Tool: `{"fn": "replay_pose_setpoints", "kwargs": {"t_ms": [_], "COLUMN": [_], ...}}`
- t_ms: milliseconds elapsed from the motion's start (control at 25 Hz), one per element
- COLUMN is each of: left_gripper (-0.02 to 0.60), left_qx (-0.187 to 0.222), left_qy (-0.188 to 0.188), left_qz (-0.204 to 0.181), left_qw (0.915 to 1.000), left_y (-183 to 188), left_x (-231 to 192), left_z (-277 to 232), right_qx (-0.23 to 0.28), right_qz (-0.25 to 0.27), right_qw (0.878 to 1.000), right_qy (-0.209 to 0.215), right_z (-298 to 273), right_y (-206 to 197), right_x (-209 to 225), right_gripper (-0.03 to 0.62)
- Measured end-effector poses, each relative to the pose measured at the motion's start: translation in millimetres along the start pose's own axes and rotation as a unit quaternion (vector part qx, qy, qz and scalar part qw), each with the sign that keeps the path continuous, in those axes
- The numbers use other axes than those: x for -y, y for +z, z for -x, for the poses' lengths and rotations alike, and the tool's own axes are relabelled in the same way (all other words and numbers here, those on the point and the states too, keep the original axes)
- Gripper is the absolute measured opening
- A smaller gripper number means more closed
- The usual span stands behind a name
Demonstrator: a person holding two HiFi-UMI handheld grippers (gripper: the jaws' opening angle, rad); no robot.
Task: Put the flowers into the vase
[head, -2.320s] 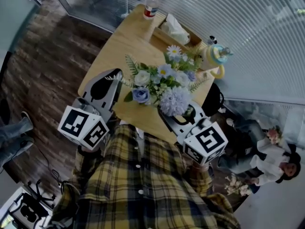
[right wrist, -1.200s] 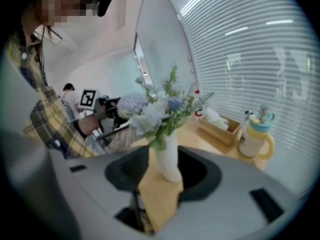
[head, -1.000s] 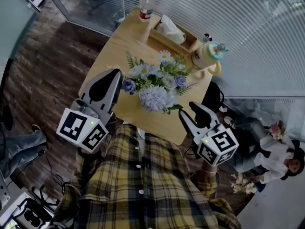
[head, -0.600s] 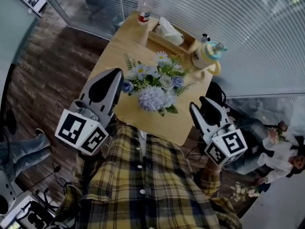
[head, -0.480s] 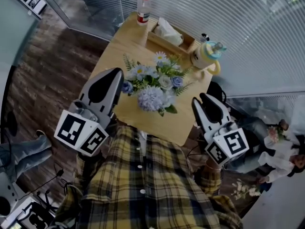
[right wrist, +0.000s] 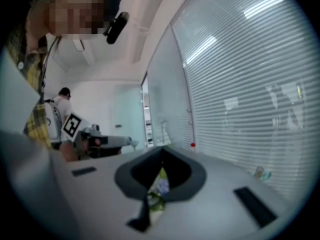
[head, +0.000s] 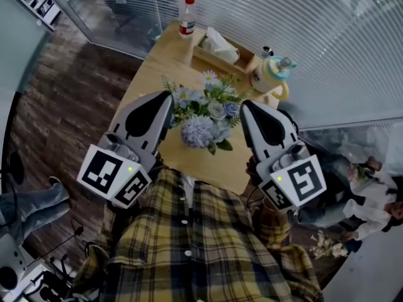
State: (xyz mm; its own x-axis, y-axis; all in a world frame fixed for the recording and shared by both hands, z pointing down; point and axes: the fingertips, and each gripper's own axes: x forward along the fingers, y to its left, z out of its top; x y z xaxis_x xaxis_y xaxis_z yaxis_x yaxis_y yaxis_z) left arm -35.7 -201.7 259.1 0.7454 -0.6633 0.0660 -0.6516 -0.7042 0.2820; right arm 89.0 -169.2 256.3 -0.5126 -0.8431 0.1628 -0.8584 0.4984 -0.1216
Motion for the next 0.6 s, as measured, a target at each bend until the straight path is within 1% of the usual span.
{"fn": "replay_pose_setpoints", "kwargs": {"t_ms": [120, 280, 600], "left_gripper": [0.009, 0.009, 0.009], "left_qx": [0.002, 0.004, 0.010], "left_qy": [-0.007, -0.010, -0.009], "left_qz": [-0.003, -0.009, -0.009], "left_qw": [1.0000, 0.9999, 0.9999], "left_y": [3.1, 7.7, 10.8], "left_x": [5.3, 6.4, 4.0], "left_z": [-1.3, -1.9, -2.3], "right_qx": [0.011, 0.015, 0.015], "right_qz": [0.005, -0.004, -0.016], "right_qw": [1.000, 1.000, 1.000], "right_qy": [0.011, 0.015, 0.002], "right_z": [-9.4, -16.1, -12.0], "right_y": [9.4, 11.5, 5.3], "right_x": [-6.9, -10.6, -4.0], "right_gripper": [0.014, 0.014, 0.013]}}
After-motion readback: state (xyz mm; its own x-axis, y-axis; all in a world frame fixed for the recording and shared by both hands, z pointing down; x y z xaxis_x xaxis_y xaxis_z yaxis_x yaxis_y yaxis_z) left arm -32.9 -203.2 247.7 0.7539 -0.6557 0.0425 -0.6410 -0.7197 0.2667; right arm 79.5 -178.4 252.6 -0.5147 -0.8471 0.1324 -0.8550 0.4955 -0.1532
